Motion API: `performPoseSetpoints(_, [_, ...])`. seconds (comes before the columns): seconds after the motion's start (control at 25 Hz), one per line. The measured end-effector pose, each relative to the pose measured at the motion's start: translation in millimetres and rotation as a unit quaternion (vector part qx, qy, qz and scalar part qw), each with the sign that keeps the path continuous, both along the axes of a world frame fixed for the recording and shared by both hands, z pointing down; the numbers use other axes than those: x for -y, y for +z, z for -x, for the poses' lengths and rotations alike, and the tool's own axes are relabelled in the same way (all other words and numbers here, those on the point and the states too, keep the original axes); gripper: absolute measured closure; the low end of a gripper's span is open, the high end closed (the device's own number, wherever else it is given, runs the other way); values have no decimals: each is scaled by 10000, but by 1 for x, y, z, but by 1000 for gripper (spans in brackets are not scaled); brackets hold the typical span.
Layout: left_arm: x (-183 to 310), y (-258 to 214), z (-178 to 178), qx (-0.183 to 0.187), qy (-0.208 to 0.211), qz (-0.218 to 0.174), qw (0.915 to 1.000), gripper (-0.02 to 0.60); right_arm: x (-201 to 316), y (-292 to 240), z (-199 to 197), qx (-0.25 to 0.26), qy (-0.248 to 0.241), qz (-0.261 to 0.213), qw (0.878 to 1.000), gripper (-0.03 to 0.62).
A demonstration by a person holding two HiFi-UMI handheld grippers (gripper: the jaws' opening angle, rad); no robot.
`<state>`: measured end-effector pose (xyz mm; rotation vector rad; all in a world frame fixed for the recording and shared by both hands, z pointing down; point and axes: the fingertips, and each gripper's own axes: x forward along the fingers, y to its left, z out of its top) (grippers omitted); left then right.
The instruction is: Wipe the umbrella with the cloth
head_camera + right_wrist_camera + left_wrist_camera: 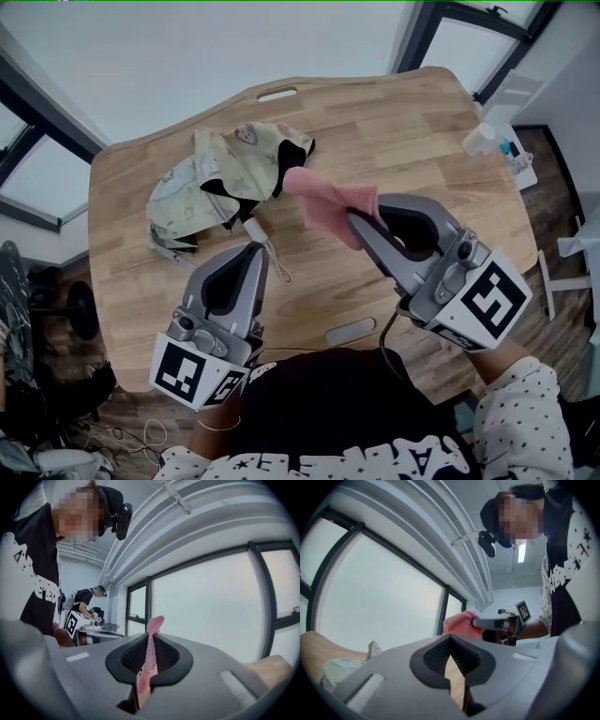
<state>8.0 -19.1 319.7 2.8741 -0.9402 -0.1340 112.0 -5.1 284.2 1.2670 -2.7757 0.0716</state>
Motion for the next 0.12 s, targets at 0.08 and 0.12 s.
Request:
performPoseSetpoints(0.08, [-1, 0, -2, -2, 0, 22, 10000, 583, -1, 0, 0, 24, -4, 0, 10000, 568])
performPoseSetpoints(0.12, [-1, 1, -3, -2, 3, 34, 10000, 583, -1, 0, 0, 35, -6, 2, 10000, 568])
